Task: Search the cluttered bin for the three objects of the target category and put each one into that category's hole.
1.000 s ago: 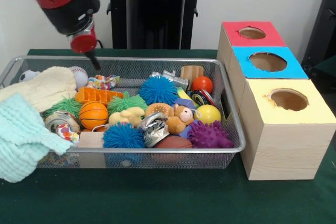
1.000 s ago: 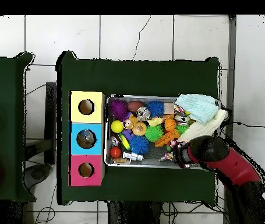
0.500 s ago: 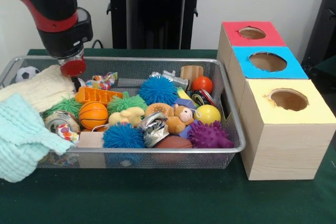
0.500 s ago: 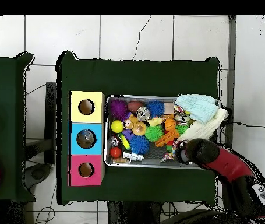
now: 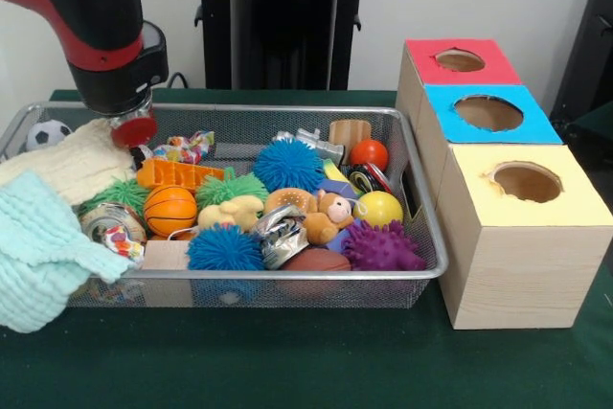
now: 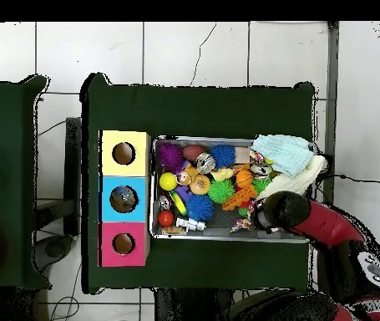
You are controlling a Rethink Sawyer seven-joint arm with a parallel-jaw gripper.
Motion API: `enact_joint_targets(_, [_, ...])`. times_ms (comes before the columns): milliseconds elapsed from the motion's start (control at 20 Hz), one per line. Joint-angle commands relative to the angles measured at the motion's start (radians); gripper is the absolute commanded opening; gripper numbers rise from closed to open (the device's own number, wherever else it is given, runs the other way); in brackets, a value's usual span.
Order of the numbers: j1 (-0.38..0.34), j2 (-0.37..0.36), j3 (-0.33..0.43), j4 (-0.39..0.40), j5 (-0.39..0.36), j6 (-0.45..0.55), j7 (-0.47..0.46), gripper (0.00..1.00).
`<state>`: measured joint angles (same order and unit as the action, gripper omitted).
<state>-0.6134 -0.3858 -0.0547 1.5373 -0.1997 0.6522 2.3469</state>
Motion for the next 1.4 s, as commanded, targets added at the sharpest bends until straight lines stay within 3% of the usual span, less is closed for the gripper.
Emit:
enact_joint_targets(50, [-0.066,0.408,-0.02,-0.235,-0.249,-0.394,-0.08,1.0])
enact_joint_targets(450, [-0.018,0.485,-0.101,-0.341,-0.41,-0.459,-0.014,1.0])
enact_joint_targets(700, [-0.049,0.507,-0.077,-0.37,-0.454,-0.489,-0.027,1.0])
enact_joint_targets(950, [-0.083,0.482,-0.026,-0.353,-0.468,-0.472,-0.054,1.0])
enact_joint_targets(1400, [-0.07,0.476,-0.026,-0.342,-0.439,-0.449,-0.017,1.0])
